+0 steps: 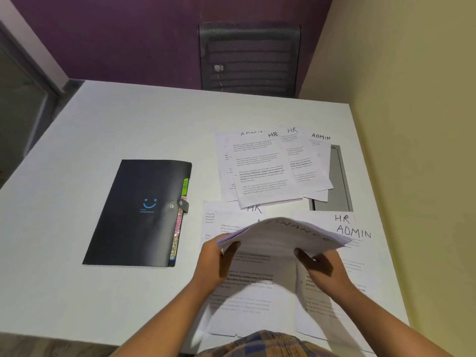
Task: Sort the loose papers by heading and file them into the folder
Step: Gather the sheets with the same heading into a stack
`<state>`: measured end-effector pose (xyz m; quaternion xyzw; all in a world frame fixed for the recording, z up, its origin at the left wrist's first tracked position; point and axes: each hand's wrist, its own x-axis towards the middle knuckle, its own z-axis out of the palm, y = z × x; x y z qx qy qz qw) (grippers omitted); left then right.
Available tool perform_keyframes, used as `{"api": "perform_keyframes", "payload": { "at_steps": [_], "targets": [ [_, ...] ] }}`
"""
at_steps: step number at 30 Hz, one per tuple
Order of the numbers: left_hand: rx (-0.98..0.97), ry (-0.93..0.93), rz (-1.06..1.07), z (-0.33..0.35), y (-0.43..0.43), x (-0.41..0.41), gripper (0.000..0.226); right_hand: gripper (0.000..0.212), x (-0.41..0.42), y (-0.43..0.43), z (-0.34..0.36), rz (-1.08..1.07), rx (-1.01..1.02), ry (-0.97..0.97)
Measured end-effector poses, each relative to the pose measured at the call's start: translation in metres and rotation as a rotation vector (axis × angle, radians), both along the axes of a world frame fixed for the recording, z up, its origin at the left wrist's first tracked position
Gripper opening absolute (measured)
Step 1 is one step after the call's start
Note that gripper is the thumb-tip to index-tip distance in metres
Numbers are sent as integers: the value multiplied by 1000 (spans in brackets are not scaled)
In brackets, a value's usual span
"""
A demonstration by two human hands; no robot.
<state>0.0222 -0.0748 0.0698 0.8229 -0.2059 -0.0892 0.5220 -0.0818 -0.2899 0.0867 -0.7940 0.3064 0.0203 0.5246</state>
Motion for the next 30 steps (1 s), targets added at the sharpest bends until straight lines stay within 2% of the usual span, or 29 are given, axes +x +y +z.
{"api": "perform_keyframes", "payload": {
  "at_steps": [1,3,4,7,10,12,15,17,21,24,30],
  "targets": [
    [-5,-18,2,-6,2,2,42,11,1,-1,-1,25,-49,10],
    [-43,26,38,-13,7,6,24,14,4,-4,-1,39,-105,-4],
    [-52,65,61,-14,10,9,15,14,5,-4,2,33,-81,-21],
    [-52,231,138,-13,18,14,7,10,9,1,10,-51,27,-97],
    [-67,399,56,-9,32,14,16,13,17,12,15,-202,158,-151],
    [13,399,13,-7,43,11,5,15,23,17,16,-290,233,-161],
    [57,433,35,-9,58,5,27,17,30,27,20,-360,326,-177],
    [62,439,81,-12,67,4,29,14,31,35,20,-327,295,-170],
    [-29,540,196,-10,81,5,12,10,31,60,12,-226,162,-119],
    [-19,593,193,-15,97,13,14,11,35,74,7,-236,73,-124],
    [-16,761,145,-23,133,30,15,14,42,97,2,-363,233,-109]
  ]
}}
